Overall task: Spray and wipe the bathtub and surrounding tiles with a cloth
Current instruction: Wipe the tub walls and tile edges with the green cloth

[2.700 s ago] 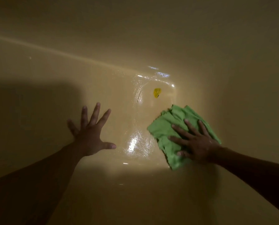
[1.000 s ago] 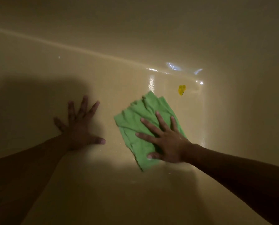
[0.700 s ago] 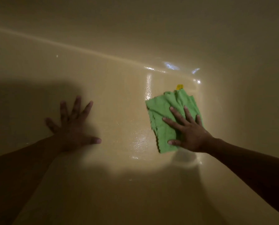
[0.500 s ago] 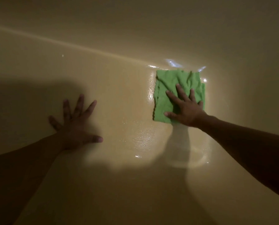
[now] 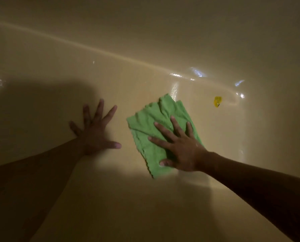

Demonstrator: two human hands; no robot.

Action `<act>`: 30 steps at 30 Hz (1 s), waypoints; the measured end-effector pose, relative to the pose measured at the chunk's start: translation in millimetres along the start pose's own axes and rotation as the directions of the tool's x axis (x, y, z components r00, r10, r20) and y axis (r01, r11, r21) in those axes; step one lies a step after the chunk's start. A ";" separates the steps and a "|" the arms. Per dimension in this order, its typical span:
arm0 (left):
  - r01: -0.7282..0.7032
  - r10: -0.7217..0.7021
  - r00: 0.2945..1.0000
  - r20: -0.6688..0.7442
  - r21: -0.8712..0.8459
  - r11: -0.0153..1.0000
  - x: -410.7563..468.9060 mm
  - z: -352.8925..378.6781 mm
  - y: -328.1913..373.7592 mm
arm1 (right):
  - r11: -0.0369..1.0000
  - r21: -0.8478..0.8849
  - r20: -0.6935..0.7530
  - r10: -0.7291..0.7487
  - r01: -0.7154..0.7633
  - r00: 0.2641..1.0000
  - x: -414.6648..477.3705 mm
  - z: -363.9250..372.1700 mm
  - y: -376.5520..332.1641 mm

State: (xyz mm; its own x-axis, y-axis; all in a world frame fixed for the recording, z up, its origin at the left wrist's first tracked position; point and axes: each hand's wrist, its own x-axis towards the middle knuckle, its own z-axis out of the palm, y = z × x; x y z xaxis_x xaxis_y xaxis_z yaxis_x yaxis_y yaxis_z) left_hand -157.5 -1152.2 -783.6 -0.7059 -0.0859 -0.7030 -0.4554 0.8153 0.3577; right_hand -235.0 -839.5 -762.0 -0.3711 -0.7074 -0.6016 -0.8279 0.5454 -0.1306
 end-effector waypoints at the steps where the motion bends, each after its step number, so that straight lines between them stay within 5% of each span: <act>1: 0.003 -0.003 1.000 -0.006 0.000 1.000 -0.5 -0.8 -1.8 | 1.000 -0.002 0.018 -0.013 0.013 1.000 -15.4 7.8 0.4; 8: 0.019 -0.018 0.999 -0.037 0.016 1.000 -0.2 -7.2 -16.0 | 0.969 0.087 0.094 0.221 -0.230 0.971 -60.2 18.6 61.2; 12: 0.018 -0.017 0.999 -0.036 0.020 1.000 0.9 -13.6 -23.3 | 0.864 0.254 0.060 0.435 -0.435 0.898 -18.2 -5.6 89.2; 17: -0.004 0.005 0.999 -0.043 0.014 1.000 4.4 -21.5 -35.0 | 0.788 0.351 0.006 0.539 -0.507 0.842 71.2 -52.1 71.7; 23: 0.000 0.001 0.998 -0.065 0.014 1.000 8.8 -30.3 -47.2 | 0.930 0.207 -0.066 0.323 -0.304 0.944 140.3 -77.0 -22.8; 30: 0.022 -0.023 0.997 -0.070 -0.015 1.000 8.0 -37.5 -58.4 | 0.996 0.069 -0.027 0.067 -0.065 0.997 84.6 -43.4 -63.2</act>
State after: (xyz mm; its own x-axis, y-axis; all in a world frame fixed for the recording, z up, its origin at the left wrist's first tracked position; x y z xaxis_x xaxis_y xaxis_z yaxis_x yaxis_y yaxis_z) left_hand -156.9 -1221.9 -787.1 -0.7317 -0.1443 -0.6662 -0.4787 0.8045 0.3516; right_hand -232.3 -953.4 -770.5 -0.4367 -0.6814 -0.5874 -0.7713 0.6197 -0.1454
